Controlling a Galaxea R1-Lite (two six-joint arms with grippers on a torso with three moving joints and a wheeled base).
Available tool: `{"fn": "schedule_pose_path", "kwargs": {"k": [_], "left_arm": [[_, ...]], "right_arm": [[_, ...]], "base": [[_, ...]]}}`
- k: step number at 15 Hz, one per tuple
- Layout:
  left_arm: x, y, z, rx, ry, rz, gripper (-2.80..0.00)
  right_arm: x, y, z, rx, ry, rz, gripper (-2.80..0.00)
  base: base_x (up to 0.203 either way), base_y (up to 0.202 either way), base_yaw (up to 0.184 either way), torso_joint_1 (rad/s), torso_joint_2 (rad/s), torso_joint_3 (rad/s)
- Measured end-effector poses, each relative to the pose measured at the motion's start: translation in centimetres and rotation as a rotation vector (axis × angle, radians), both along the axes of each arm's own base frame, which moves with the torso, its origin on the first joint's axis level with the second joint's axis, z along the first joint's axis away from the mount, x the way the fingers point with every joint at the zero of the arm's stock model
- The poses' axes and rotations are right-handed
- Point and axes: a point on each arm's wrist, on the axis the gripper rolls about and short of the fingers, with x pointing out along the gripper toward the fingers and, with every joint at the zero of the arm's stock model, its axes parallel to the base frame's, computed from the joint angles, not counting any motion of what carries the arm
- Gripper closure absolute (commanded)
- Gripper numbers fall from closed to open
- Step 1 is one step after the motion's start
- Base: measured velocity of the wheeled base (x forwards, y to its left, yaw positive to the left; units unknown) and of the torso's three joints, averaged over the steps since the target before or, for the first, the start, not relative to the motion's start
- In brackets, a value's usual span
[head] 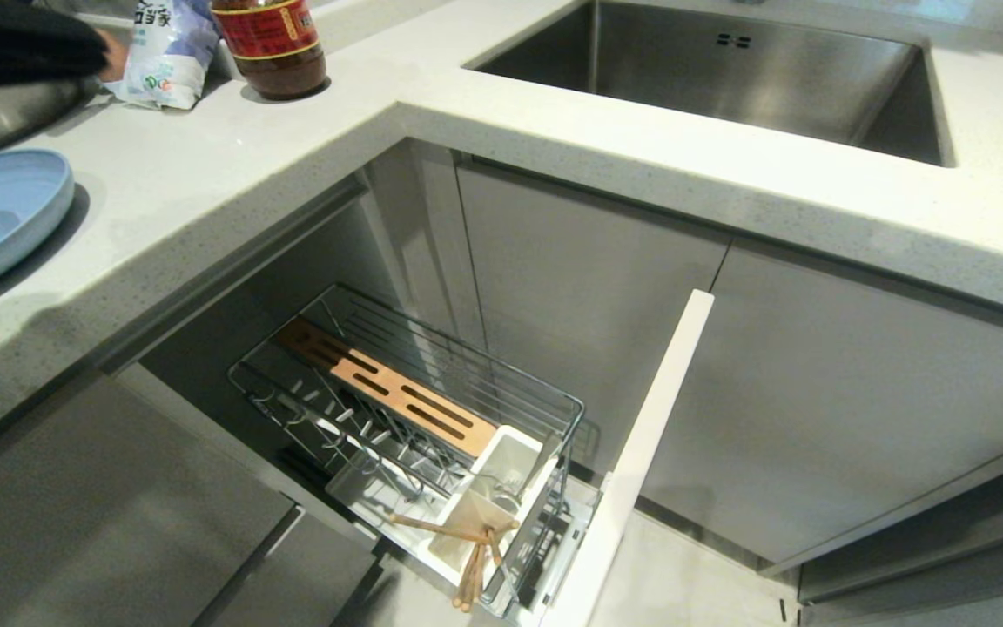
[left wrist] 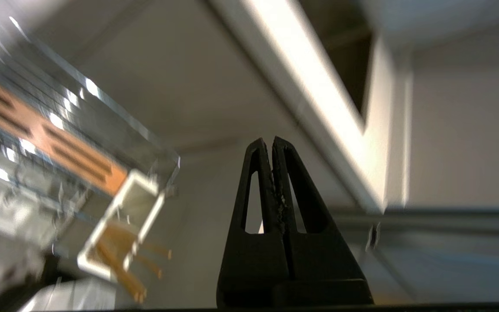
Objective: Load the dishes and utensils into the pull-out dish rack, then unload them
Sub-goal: Take the fork out of the cupboard
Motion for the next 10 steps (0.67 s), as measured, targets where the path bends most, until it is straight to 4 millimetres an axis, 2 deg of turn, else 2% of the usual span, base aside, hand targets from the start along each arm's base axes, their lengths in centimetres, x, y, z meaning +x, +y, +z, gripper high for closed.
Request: {"fn": "schedule_pose_path", "kwargs": {"k": [5,10], "left_arm": [[4.8,-5.7,-4.4,0.093,0.234,-0.003,0.00],[8.3,-9.7,-8.8,0.140,0.454,0.034,0.00]], "right_arm": [[0.0,0.0,0.0,0.000,0.000,0.000,0.00],[0.0,0.0,0.0,0.000,0.000,0.000,0.00]], "base": [[0.000,0.000,0.000,0.000,0.00,0.000],[0.000,0.000,0.000,0.000,0.00,0.000]]}}
